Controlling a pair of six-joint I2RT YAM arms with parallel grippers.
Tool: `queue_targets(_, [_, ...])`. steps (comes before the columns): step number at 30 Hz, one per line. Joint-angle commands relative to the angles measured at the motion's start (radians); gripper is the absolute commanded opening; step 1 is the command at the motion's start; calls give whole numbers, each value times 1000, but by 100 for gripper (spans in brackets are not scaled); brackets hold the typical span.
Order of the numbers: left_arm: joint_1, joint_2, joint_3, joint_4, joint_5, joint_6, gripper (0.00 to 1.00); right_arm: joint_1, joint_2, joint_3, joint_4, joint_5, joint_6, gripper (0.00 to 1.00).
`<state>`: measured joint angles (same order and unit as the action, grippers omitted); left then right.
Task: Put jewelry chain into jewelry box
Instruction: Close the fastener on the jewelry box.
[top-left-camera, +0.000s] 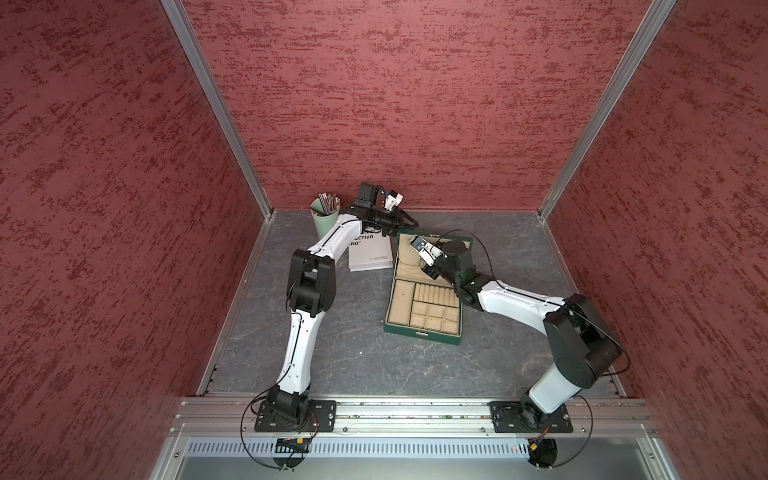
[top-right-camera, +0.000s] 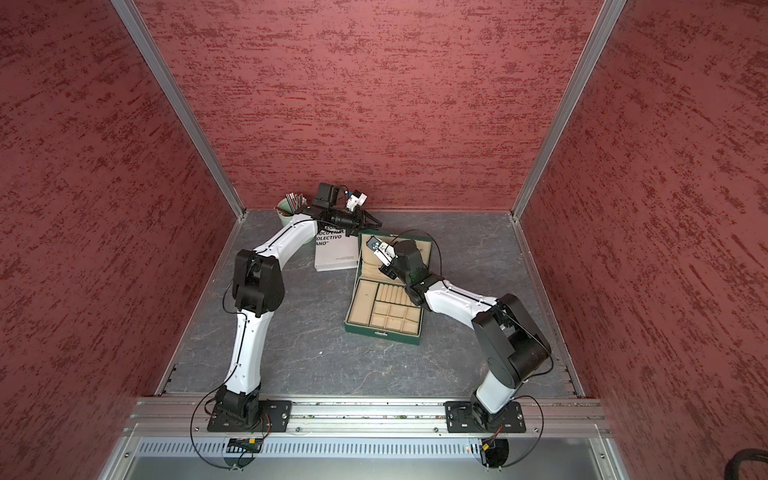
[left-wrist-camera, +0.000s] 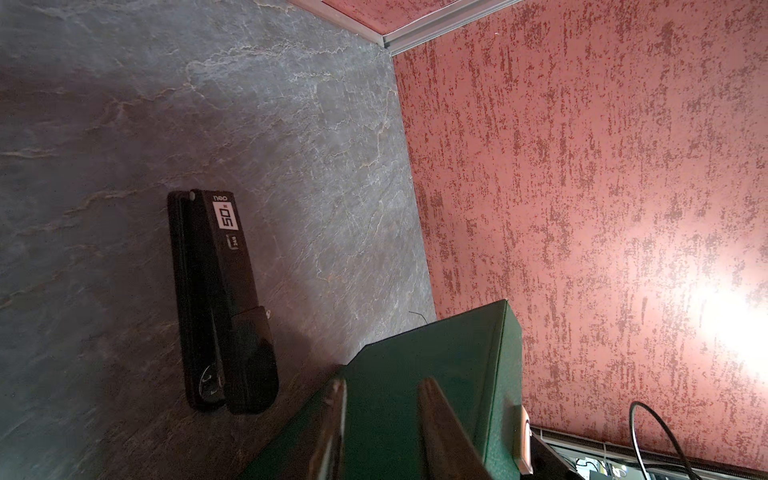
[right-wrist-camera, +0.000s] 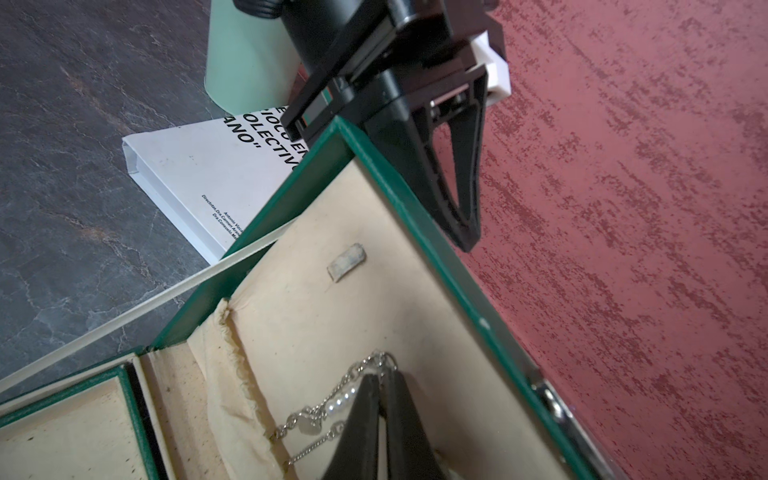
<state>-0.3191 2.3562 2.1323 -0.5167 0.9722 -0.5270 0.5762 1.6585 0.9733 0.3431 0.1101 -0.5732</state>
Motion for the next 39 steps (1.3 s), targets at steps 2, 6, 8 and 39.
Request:
queue_targets(2, [-20, -11, -33, -16, 22, 15, 30, -9, 2, 29, 50, 54, 10, 7])
queue_targets(6, [-21, -16, -42, -13, 30, 17, 29, -9, 14, 39, 44, 71, 17, 5])
queue_targets(8, [-23, -20, -46, -13, 31, 21, 29, -9, 19, 45, 47, 85, 23, 4])
queue_targets(39, [-35, -43, -58, -40, 11, 49, 28, -8, -89, 41, -90, 59, 215, 27])
